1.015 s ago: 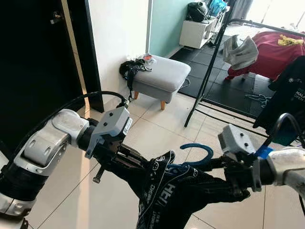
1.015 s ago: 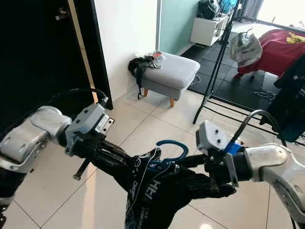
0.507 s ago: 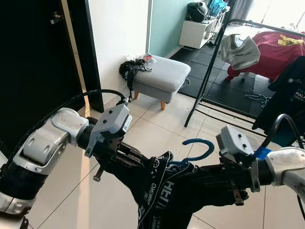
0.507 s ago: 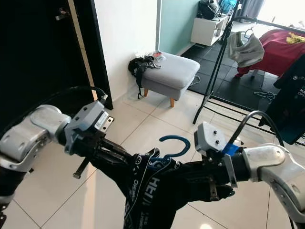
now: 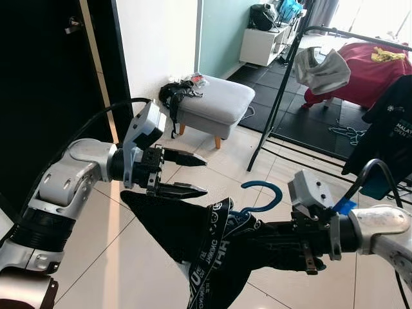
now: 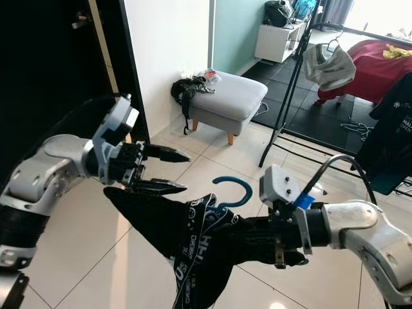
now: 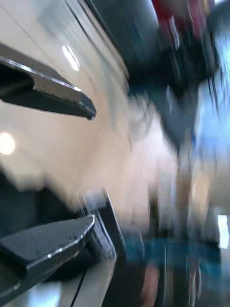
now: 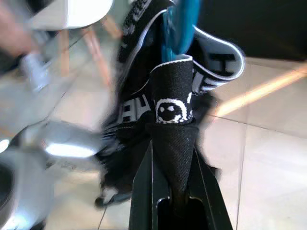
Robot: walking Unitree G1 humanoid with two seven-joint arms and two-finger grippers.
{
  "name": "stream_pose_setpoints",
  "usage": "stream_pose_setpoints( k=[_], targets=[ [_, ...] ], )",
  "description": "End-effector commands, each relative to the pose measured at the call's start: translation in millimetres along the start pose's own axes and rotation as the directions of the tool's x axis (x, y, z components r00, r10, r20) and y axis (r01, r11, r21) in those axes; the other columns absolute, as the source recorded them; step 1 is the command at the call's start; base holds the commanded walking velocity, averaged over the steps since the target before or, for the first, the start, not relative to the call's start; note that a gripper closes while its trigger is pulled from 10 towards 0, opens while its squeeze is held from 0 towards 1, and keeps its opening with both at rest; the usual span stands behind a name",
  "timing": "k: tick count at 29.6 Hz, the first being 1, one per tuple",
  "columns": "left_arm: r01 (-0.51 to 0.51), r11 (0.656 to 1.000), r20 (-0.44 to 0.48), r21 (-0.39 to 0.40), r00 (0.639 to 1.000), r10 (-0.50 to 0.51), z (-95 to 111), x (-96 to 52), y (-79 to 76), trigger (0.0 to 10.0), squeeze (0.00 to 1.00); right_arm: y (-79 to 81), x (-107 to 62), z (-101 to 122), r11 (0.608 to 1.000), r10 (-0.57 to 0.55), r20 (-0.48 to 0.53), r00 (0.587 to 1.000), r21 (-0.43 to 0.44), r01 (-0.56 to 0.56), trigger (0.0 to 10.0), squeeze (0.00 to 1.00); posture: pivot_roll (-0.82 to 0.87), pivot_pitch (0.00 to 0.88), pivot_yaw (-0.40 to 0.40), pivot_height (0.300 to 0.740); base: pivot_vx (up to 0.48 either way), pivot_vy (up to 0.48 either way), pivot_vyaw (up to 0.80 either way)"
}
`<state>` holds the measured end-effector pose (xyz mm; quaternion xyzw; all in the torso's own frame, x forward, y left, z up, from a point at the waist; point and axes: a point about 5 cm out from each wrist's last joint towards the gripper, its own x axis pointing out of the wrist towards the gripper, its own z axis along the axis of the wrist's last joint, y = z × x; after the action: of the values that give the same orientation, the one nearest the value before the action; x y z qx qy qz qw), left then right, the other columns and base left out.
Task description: Hang hanger
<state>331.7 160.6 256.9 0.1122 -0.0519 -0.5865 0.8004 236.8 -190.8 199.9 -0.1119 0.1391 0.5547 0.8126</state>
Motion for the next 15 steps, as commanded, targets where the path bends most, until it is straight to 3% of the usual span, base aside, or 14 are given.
stream_pose_setpoints(
  k=[1, 2, 3, 4, 6, 7, 8, 9, 10, 12, 13, 14, 15],
  targets=[
    [-0.143, 0.99, -0.027, -0.015, 0.989, 0.142, -11, -10.2, 11.8, 10.0, 1.0, -14.0, -10.3, -11, 0.988, -0.149, -0.03, 0.988, 0.044, 0.15, 0.0, 0.0, -0.04, 0.035, -0.048, 0.74, 0.0, 0.0, 0.0],
    [-0.316, 0.947, -0.055, -0.058, 0.948, 0.313, -26, -17.3, 22.2, 10.0, 1.0, -30.7, -18.0, -25, 0.937, -0.335, -0.048, 0.941, 0.091, 0.338, 0.0, 0.0, -0.04, 0.037, -0.052, 0.74, 0.0, 0.0, 0.0],
    [-0.316, 0.947, -0.055, -0.058, 0.948, 0.313, -26, -17.3, 22.2, 10.0, 1.0, -30.7, -18.0, -25, 0.937, -0.335, -0.048, 0.941, 0.091, 0.338, 0.0, 0.0, -0.04, 0.037, -0.052, 0.74, 0.0, 0.0, 0.0],
    [-0.481, 0.869, -0.09, -0.113, 0.876, 0.473, -46, -21.7, 26.2, 10.0, 0.0, -48.5, -28.4, -40, 0.814, -0.546, -0.078, 0.834, 0.186, 0.55, 0.0, 0.0, -0.04, 0.036, -0.053, 0.74, 0.0, 0.0, 0.0],
    [-0.642, 0.752, -0.173, -0.15, 0.766, 0.619, -79, -27.0, 19.4, 10.0, 0.0, -60.1, -40.4, -63, 0.597, -0.745, -0.133, 0.653, 0.301, 0.743, 0.0, 0.0, -0.05, 0.038, -0.054, 0.74, 0.0, 0.0, 0.0],
    [-0.642, 0.752, -0.173, -0.15, 0.766, 0.619, -79, -27.0, 19.4, 10.0, 0.0, -60.1, -40.4, -63, 0.597, -0.745, -0.133, 0.653, 0.301, 0.743, 0.0, 0.0, -0.05, 0.038, -0.054, 0.74, 0.0, 0.0, 0.0],
    [-0.696, 0.695, -0.215, -0.181, 0.718, 0.662, -98, -27.8, 6.4, 10.0, 0.0, -58.8, -42.5, -70, 0.502, -0.81, -0.12, 0.574, 0.364, 0.785, 10.0, 0.0, -0.06, 0.041, -0.055, 0.74, 0.0, 0.0, 0.0],
    [-0.735, 0.648, -0.248, -0.202, 0.678, 0.692, -110, -28.9, -3.9, 10.0, 0.0, -57.0, -44.5, -74, 0.43, -0.855, -0.105, 0.509, 0.405, 0.807, 10.0, 0.0, -0.06, 0.041, -0.055, 0.74, 0.0, 0.0, 0.0],
    [-0.735, 0.648, -0.248, -0.202, 0.678, 0.692, -110, -28.9, -3.9, 10.0, 0.0, -57.0, -44.5, -74, 0.43, -0.855, -0.105, 0.509, 0.405, 0.807, 10.0, 0.0, -0.06, 0.041, -0.055, 0.74, 0.0, 0.0, 0.0],
    [-0.808, 0.519, -0.277, -0.278, 0.585, 0.762, -122, -30.3, -28.6, 10.0, 0.0, -49.3, -51.1, -86, 0.239, -0.93, -0.128, 0.344, 0.499, 0.833, 10.0, 0.0, -0.06, 0.04, -0.065, 0.74, 0.0, 0.0, 0.0],
    [-0.808, 0.519, -0.277, -0.278, 0.585, 0.762, -122, -30.3, -28.6, 10.0, 0.0, -49.3, -51.1, -86, 0.239, -0.93, -0.128, 0.344, 0.499, 0.833, 10.0, 0.0, -0.06, 0.04, -0.065, 0.74, 0.0, 0.0, 0.0],
    [-0.828, 0.485, -0.294, -0.282, 0.555, 0.778, -126, -28.6, -40.9, 10.0, 0.0, -41.8, -52.3, -94, 0.165, -0.945, -0.165, 0.284, 0.508, 0.845, 10.0, 0.0, -0.06, 0.041, -0.067, 0.74, 0.0, 0.0, 0.0],
    [-0.835, 0.469, -0.308, -0.288, 0.545, 0.78, -129, -23.2, -59.4, 10.0, 0.0, -28.8, -49.2, -105, 0.13, -0.946, -0.203, 0.251, 0.475, 0.871, 10.0, 0.0, -0.05, 0.041, -0.066, 0.74, 0.0, 0.0, 0.0]
  ],
)
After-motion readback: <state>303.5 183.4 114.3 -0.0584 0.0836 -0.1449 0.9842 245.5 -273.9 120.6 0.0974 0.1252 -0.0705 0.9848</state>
